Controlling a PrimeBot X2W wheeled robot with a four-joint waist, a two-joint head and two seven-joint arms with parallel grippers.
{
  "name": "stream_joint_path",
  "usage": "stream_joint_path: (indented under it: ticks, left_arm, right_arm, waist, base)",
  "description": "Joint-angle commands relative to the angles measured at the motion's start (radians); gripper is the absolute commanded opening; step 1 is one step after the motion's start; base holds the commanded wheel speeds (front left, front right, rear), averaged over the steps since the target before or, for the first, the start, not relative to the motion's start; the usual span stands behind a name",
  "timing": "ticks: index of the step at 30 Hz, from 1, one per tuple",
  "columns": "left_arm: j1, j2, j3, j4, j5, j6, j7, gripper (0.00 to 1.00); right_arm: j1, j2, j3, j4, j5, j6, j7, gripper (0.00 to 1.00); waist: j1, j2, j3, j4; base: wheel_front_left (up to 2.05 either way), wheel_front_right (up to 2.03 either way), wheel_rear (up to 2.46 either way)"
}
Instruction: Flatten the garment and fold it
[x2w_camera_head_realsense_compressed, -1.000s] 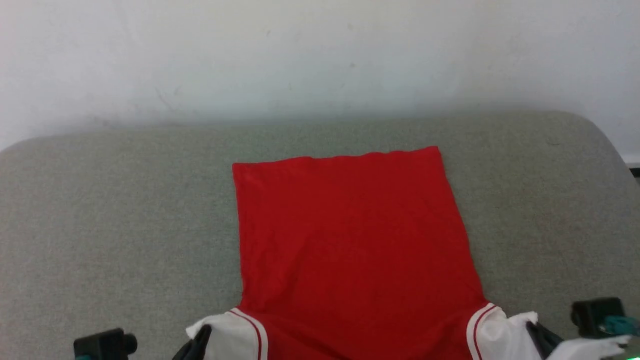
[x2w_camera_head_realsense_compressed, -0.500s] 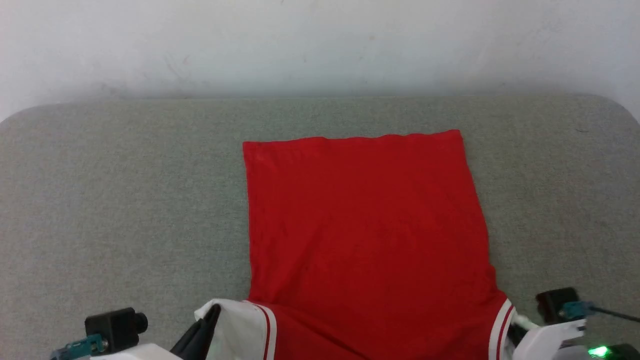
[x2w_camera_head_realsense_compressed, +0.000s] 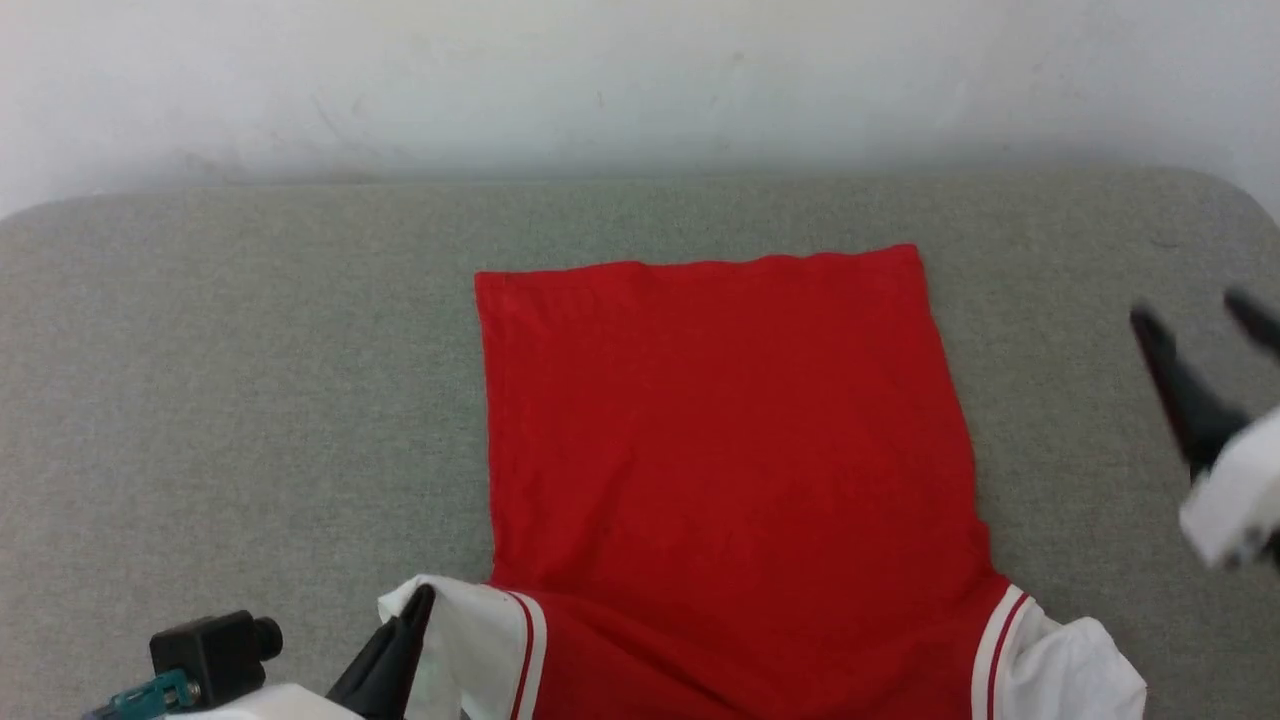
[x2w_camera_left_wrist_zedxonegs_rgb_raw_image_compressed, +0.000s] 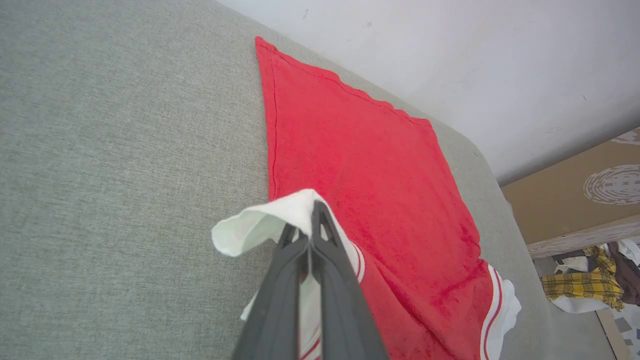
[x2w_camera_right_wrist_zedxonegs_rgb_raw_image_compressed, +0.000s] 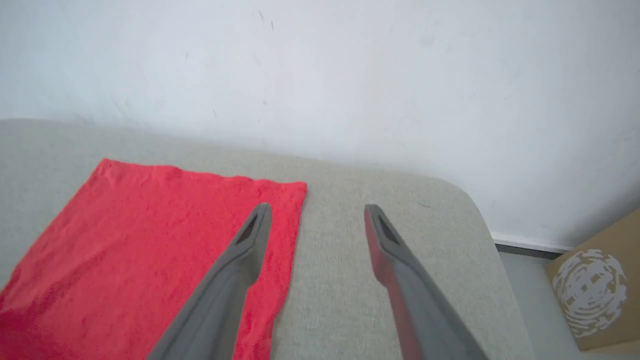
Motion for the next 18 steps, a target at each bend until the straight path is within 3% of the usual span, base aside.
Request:
stream_joint_path:
  ticks: [1, 9, 18]
  left_arm:
    - [-0.021, 0.003, 0.002, -0.006, 0.005, -0.004, -0.010, 0.00]
    - [-0.097, 0.008, -0.019, 0.011, 0.005, -0.037, -0.021, 0.00]
    - [-0.179, 0.009, -0.052, 0.034, 0.007, -0.074, -0.030, 0.00]
  right_arm:
    - [-0.143, 0.017, 0.003, 0.037, 0.028, -0.001, 0.019, 1.00]
    - [-0.596, -0.001, 0.058, 0.396, -0.041, -0.001, 0.024, 1.00]
    - [-0.857, -0.042, 0.139, 0.743, -0.101, -0.001, 0.029, 1.00]
  waist:
    - [0.0000, 0.0000, 0.040, -0.005]
    - [0.0000, 0.0000, 0.177, 0.034]
    - [0.0000, 0.0000, 0.311, 0.112]
  base:
    - [0.00, 0.00, 0.00]
    - [0.00, 0.00, 0.00]
    - [0.00, 0.00, 0.00]
